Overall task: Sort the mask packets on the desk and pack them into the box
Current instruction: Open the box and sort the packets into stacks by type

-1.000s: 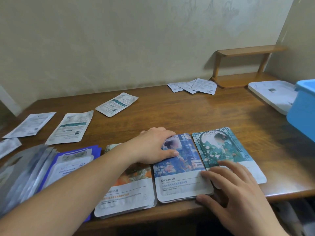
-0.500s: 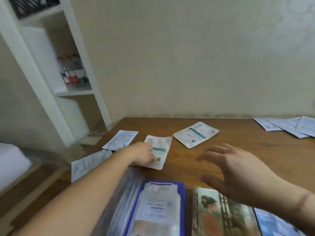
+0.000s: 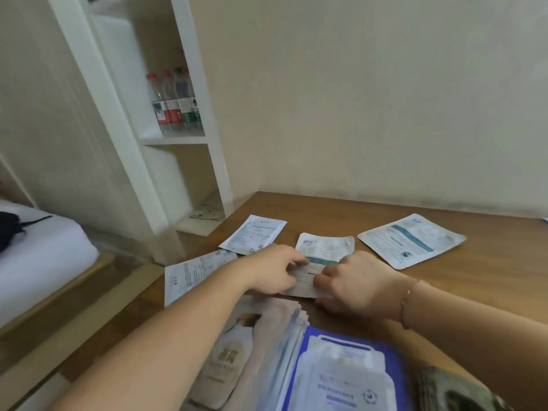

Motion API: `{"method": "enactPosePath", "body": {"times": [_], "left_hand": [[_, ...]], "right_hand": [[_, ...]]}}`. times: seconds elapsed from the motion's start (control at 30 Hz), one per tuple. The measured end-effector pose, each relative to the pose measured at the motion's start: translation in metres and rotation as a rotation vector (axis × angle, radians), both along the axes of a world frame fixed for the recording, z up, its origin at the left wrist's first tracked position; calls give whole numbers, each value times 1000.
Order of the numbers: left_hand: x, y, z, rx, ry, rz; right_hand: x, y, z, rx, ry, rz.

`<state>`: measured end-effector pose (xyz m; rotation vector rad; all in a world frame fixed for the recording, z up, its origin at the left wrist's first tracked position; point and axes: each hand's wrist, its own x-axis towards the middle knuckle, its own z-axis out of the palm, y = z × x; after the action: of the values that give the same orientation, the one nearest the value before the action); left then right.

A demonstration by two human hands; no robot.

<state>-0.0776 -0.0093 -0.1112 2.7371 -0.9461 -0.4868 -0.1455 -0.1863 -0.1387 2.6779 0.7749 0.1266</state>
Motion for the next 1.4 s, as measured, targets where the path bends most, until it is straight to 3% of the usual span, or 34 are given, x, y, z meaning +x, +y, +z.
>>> {"method": "enactPosePath", "body": {"times": [0.07,0.17,0.27,0.37,0.4,0.43,0.5,0.57,0.67,0.97,1.2,1.33,1.4], "left_hand": [[-1,1,2,5,32,-44],[0,2,4,58,138,-116],[-6,-1,4,65,81,-98],[-17,-14,11,-297,-232,-67],[-17,-18,17,-431,-294,-44],[-17,-22,25,-533,-303,-19],[-16,-28,41,-699,-157,55],[-17,-34,53,-833,60,119],[-22,-48,55,-888,200,177],[-56,-98,41,-1014,442,372],[-158,-200,31,-852,728,33],[-223,-261,25,-683,658,-126],[-246,-284,18,-590,485,-199]], "right_hand": [[0,-2,-6,-7,-49,101],[-2,-12,-8,121,-94,92],[-10,-28,-8,362,-340,50],[-21,-38,5,697,-523,-32],[-27,-41,13,895,-550,-82],[-29,-47,19,1173,-521,-127],[-38,-57,31,1726,-182,-204],[-47,-64,29,1914,202,-296],[-63,-66,19,2041,422,-383],[-147,-93,34,2028,425,-551],[-326,-152,45,1889,27,-743],[-408,-171,31,1866,-204,-980],[-435,-173,20,1865,-294,-1051]]}}
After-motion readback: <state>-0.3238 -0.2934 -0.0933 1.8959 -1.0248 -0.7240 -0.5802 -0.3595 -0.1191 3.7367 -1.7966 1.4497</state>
